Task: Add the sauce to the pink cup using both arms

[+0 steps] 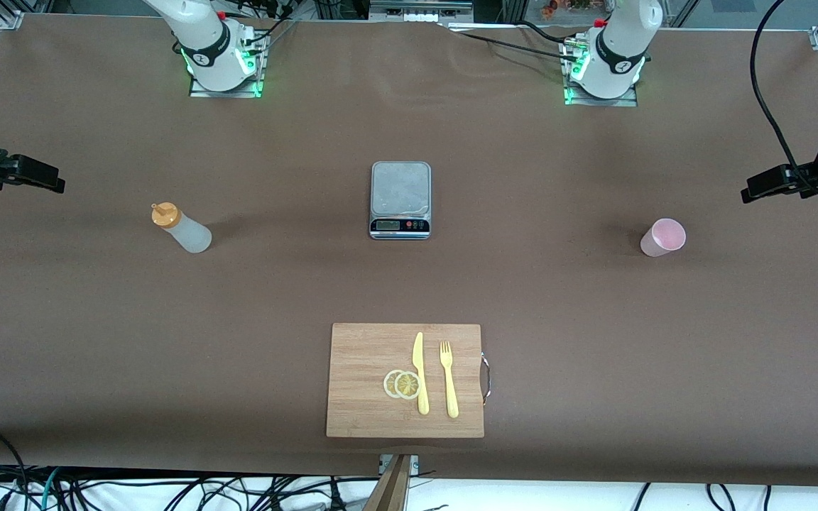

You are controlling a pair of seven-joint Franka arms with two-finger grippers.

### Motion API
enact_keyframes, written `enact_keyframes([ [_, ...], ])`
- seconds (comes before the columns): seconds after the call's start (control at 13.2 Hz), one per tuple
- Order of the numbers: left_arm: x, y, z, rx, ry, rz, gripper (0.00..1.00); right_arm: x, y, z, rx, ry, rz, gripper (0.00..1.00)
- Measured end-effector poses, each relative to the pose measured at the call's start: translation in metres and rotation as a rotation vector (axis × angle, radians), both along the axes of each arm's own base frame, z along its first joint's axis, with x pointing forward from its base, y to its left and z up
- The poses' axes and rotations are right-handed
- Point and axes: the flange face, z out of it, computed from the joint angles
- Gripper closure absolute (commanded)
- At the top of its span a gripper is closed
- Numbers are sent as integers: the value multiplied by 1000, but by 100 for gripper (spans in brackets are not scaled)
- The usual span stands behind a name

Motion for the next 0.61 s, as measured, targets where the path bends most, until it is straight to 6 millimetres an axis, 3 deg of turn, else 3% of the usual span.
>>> enact_keyframes([
  [0.61, -5, -4, -33, -1, 7, -4, 0, 0, -1, 0, 0, 0, -1, 0],
])
